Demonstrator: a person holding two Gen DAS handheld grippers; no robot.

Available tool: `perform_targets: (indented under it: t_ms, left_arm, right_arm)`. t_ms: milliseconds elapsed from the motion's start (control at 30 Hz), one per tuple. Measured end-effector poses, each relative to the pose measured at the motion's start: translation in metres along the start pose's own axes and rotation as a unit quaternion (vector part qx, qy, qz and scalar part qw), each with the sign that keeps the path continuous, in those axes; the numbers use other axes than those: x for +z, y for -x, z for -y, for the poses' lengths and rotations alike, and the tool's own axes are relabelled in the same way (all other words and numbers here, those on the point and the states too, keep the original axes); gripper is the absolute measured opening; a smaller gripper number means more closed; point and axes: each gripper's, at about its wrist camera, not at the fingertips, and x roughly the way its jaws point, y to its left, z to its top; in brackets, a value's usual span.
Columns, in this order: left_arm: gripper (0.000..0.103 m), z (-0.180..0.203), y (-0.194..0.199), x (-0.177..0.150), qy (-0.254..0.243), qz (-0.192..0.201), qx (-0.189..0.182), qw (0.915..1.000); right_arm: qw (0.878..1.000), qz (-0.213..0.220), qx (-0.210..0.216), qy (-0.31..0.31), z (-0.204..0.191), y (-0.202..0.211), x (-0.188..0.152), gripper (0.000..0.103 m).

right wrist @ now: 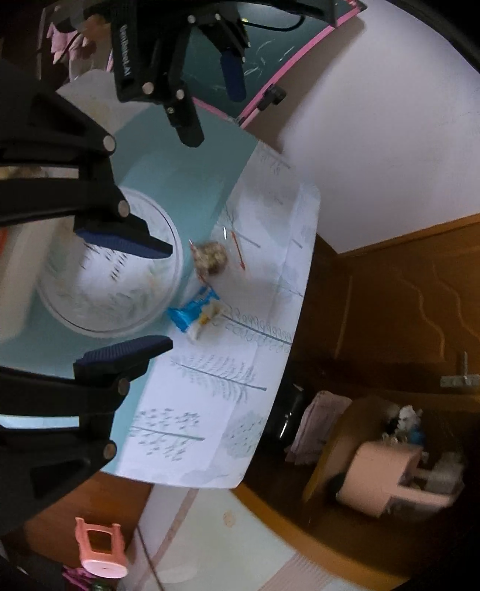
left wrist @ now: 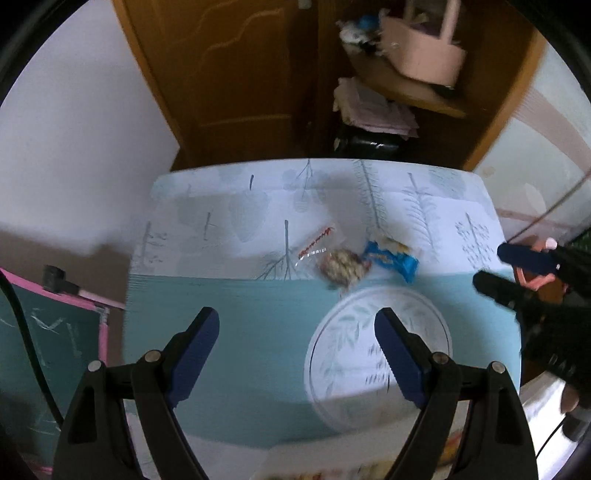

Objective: Organize snacks
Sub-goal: 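Grasp the clear nut bag with the left tool while the right tool grasps the blue-wrapped snack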

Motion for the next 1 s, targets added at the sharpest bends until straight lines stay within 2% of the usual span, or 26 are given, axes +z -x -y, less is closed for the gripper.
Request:
perform_targets:
  t_ms: [267,467,567,767,833,867,900,1000]
  left_arm:
    - [0.085,-0.001,-0.095,0.034,0.095,-0.056,-0.013,0.9938]
    - [0.085,0.007,-0.145,0.04,0.116,-0.088,-0.001,0.9893]
    - [0.085,0.012,-0.159,0.042,0.119,-0.099,-0.001,0.9879]
    - [0.083,0.025,-0.174,0.044,0.111,-0.111,-0.004,0.9876]
    - [0.078,0.027,-0.177,0.041,0.109,-0.116,-0.011,0.9872]
    - [0.075,0.028,-0.179,0.037,0.107,-0.12,-0.016,0.9869]
    - [0.075,0.029,-0.179,0.034,0.104,-0.122,-0.017,0.9869]
    - [0.066,0.034,-0.176,0.028,0.082,-0.112,-0.013,0.9903]
  right_arm:
    - [0.997,-0.041,-0.004,0.064,0.022,-0.092,0.023,0.047]
    - [0.994,-0.065,0.007,0.092,0.023,-0.14,0.019,0.047]
    - [0.993,-0.058,0.027,0.098,0.021,-0.149,0.017,0.048]
    - [0.992,-0.049,0.026,0.115,0.013,-0.156,0.012,0.049]
    - [0.991,-0.046,0.019,0.124,0.011,-0.154,0.008,0.044]
    - [0.991,-0.044,0.014,0.127,0.012,-0.157,0.008,0.035]
    - [0.991,-0.043,0.013,0.127,0.015,-0.156,0.007,0.032]
    - [0.994,-0.048,0.02,0.101,0.025,-0.153,0.005,0.031]
